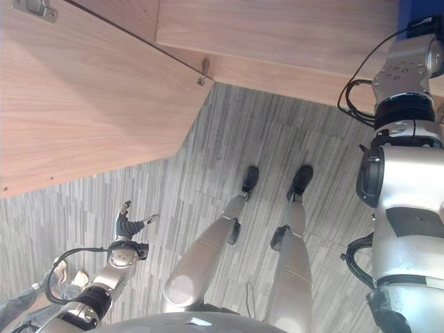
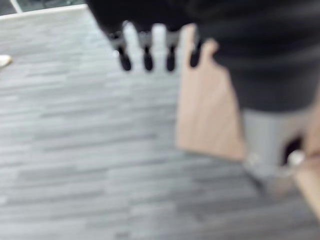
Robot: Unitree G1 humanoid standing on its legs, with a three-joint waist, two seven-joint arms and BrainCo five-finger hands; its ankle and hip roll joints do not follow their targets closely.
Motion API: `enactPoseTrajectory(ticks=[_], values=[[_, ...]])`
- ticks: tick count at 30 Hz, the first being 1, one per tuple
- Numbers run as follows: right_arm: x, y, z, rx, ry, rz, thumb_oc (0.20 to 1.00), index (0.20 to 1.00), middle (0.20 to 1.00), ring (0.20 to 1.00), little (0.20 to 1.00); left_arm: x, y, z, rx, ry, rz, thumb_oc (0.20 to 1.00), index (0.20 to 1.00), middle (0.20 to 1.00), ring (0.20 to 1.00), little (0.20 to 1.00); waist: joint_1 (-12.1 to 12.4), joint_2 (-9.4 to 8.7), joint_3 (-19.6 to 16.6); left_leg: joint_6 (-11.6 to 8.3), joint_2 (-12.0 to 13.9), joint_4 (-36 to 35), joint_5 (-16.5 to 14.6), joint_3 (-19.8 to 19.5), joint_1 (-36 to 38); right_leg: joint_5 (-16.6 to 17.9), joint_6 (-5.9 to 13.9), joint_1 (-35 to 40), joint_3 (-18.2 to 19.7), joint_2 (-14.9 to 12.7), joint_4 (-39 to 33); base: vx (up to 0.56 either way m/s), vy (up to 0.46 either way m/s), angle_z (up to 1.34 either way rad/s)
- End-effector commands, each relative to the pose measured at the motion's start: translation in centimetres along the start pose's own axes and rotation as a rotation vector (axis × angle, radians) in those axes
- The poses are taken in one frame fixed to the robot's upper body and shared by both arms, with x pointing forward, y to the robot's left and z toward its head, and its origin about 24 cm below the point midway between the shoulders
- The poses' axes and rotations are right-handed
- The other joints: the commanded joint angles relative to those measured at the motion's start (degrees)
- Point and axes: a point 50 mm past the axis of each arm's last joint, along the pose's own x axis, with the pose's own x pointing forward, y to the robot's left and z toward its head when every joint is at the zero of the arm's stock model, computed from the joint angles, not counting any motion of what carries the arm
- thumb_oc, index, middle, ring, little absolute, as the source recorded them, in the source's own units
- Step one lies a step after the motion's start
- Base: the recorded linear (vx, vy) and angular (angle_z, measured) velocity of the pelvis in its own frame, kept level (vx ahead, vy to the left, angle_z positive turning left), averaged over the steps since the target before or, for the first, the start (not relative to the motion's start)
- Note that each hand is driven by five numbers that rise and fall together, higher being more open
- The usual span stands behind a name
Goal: Put the empty folder in the office cabinet
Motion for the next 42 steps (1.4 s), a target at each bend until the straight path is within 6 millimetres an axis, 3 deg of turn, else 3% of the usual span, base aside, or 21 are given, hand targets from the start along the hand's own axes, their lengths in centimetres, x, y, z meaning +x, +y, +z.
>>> enactPoseTrajectory(ticks=[1, 11, 27, 28, 42], values=[[1.1, -0.7, 3.6, -0.104, -0.159, 0.012, 0.2, 0.2, 0.2, 0.2, 0.2, -0.5, 2.1, -1.6, 0.123, 0.025, 0.023, 1.0, 1.0, 1.0, 1.0, 1.0, -0.15, 1.01, -5.71, -6.6, 1.8, -5.03, -2.06, -0.49, -0.99, -10.53, 7.83, 5.2, 1.13, -1.04, 0.16, 0.0, 0.0, 0.0], [0.8, 1.6, 6.1, -0.148, -0.239, 0.109, 0.2, 0.2, 0.2, 0.2, 0.2, -0.5, 2.5, -1.3, 0.114, 0.011, 0.021, 1.0, 1.0, 1.0, 1.0, 1.0, -0.05, 0.48, -6.58, -6.75, 1.83, -5.03, -2.04, -0.56, -1.5, -10.5, 7.94, 4.56, 1.19, -1.25, 0.13, 0.0, -0.001, 0.0], [0.4, 2.7, 6.8, -0.163, -0.268, 0.154, 0.2, 0.2, 0.2, 0.2, 0.2, -0.5, 2.7, -1.6, 0.107, 0.033, 0.026, 1.0, 1.0, 1.0, 1.0, 1.0, -0.26, 0.13, -6.6, -6.83, 1.99, -5.03, -1.82, -0.72, -2.41, -10.39, 7.86, 3.39, 1.06, -1.2, 0.31, 0.0, 0.0, 0.0], [0.4, 2.7, 6.8, -0.163, -0.268, 0.154, 1.0, 1.0, 1.0, 1.0, 1.0, -0.5, 2.7, -1.6, 0.107, 0.033, 0.026, 1.0, 1.0, 1.0, 1.0, 1.0, -0.26, 0.13, -6.6, -6.83, 1.99, -5.03, -1.82, -0.71, -2.42, -10.39, 7.86, 3.39, 1.06, -1.2, 0.31, 0.0, 0.0, 0.0], [1.0, 2.1, 6.1, -0.277, -0.209, 0.176, 1.0, 1.0, 1.0, 1.0, 1.0, -0.8, 2.8, -2.1, 0.068, 0.056, 0.015, 1.0, 1.0, 1.0, 1.0, 1.0, -0.71, -0.46, -6.18, -6.87, 2.34, -5.03, -1.76, -0.46, -2.45, -10.32, 7.53, 3.08, 1.04, -0.97, 0.46, 0.0, 0.0, 0.0]])
